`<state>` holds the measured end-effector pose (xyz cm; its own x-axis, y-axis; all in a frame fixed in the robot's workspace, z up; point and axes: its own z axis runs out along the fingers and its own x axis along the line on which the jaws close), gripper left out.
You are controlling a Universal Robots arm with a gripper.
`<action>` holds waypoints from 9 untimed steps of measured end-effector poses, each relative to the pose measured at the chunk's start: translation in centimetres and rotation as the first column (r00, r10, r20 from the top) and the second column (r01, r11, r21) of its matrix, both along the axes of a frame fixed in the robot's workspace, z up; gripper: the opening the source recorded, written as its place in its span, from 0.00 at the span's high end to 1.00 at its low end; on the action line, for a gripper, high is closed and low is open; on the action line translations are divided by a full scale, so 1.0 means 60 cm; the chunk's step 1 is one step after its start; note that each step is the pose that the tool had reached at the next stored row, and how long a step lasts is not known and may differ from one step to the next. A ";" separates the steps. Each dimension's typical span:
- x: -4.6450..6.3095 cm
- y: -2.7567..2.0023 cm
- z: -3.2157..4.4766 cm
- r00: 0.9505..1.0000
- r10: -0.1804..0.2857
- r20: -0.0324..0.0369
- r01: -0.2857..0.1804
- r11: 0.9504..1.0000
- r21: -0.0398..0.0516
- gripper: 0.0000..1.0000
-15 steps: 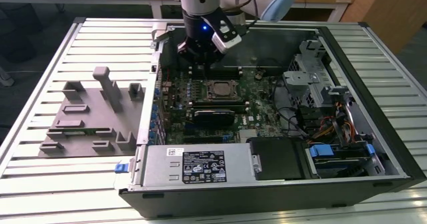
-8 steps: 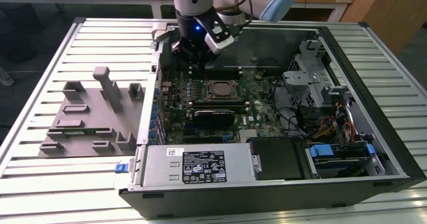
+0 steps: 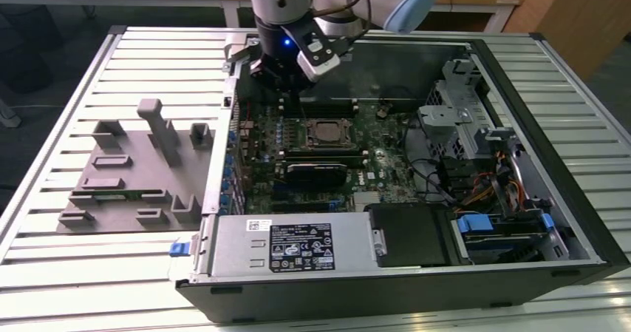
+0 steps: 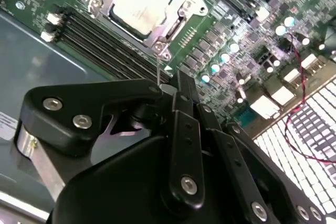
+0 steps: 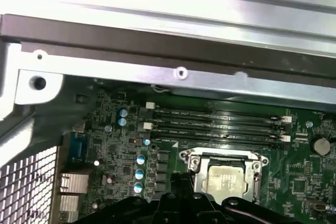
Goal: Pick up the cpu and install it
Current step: 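Install the first cpu locking lever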
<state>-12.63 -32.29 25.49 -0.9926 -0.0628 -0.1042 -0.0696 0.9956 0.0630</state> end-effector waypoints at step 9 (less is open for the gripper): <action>-0.007 -0.0001 0.000 1.000 -0.016 -0.001 0.016 0.998 0.066 0.89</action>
<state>-13.07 -32.30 25.49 -0.9934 -0.0395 -0.1075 -0.0533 0.9903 0.1282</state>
